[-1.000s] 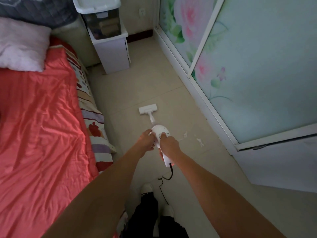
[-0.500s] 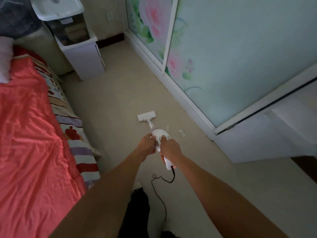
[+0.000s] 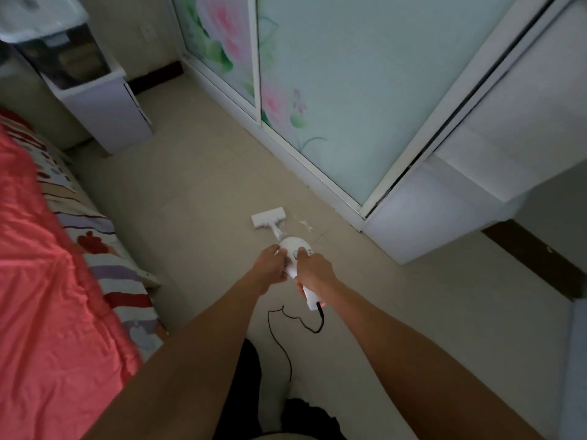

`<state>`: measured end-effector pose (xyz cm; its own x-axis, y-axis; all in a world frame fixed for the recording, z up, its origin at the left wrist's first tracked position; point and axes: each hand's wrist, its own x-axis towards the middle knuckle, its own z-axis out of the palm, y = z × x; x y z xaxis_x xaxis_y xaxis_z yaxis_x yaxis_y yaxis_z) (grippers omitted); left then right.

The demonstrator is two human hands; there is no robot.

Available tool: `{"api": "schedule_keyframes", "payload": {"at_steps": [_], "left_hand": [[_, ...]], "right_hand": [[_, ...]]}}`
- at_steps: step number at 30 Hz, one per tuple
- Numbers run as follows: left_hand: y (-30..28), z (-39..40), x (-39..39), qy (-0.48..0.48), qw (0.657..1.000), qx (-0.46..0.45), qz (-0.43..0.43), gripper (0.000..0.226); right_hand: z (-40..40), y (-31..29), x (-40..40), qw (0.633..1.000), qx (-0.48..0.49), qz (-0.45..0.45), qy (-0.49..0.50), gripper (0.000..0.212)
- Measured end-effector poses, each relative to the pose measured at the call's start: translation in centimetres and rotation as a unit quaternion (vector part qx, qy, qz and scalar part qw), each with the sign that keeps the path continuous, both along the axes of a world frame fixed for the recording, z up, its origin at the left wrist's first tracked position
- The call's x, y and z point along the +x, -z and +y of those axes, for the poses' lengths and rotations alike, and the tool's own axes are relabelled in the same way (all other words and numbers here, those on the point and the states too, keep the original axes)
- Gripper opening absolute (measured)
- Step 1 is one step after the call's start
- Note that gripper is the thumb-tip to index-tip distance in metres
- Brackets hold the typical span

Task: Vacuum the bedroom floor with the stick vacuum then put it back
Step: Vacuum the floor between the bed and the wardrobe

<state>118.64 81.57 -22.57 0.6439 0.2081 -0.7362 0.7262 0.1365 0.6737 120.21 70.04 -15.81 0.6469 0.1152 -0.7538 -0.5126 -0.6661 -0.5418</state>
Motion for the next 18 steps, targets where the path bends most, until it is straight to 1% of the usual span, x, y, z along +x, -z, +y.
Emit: {"api": "schedule_keyframes", "payload": {"at_steps": [8,18], "left_hand": [[-0.9,-3.7,-3.7,-0.015,1.000,0.005,-0.015,0.035],[-1.8,-7.8,-7.9,-0.010,1.000,0.004,0.001,0.036]], "right_hand": [[-3.5,-0.6,-4.1,1.000,0.011,-0.027,0.005,0.052],[-7.5,-0.5,-8.3,1.000,0.013,-0.017,0.004,0.054]]}}
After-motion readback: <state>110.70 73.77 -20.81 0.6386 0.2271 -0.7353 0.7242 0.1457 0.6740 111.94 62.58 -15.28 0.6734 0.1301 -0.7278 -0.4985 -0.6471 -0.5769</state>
